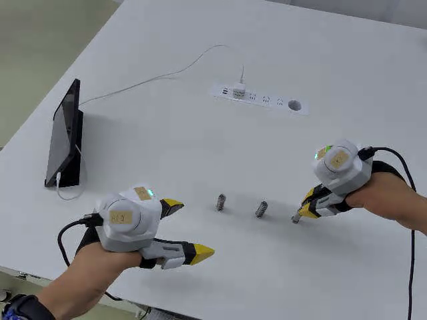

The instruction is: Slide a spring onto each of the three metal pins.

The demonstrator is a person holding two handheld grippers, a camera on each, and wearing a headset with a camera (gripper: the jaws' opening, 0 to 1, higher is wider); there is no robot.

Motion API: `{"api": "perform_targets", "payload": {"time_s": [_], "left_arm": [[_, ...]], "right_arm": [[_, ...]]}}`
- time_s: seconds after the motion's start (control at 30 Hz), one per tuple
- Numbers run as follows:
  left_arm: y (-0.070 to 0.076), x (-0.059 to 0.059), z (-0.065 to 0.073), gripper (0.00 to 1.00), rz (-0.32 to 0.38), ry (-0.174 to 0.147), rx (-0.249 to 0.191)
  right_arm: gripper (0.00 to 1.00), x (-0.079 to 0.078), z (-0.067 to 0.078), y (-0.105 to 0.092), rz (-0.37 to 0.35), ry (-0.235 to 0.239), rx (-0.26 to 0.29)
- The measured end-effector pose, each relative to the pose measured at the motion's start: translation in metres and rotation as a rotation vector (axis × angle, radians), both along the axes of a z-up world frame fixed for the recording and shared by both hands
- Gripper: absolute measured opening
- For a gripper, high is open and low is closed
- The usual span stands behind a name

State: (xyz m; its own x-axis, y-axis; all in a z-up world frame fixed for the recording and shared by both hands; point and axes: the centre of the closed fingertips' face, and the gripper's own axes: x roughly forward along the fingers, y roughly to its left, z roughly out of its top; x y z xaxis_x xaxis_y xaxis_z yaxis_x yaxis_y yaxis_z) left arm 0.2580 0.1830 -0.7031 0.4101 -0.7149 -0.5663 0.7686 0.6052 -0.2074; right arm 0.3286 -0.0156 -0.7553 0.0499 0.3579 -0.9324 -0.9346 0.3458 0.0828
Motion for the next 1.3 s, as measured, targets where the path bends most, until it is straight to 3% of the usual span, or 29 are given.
{"api": "perform_targets", "payload": {"time_s": [0.83, 1.17, 1.3], "left_arm": [[0.008, -0.001, -0.001, 0.68, 0.02, 0.012, 0.007], [0.006, 0.001, 0.001, 0.68, 0.014, 0.008, 0.005], [0.004, 0.001, 0.001, 0.68, 0.012, 0.008, -0.001]], "right_arm": [[0.13, 0.001, -0.034, 0.002, 0.007, 0.013, -0.033], [0.21, -0.006, -0.028, -0.001, -0.011, 0.019, -0.021], [0.29, -0.004, -0.022, -0.007, -0.053, -0.014, 0.0]]}}
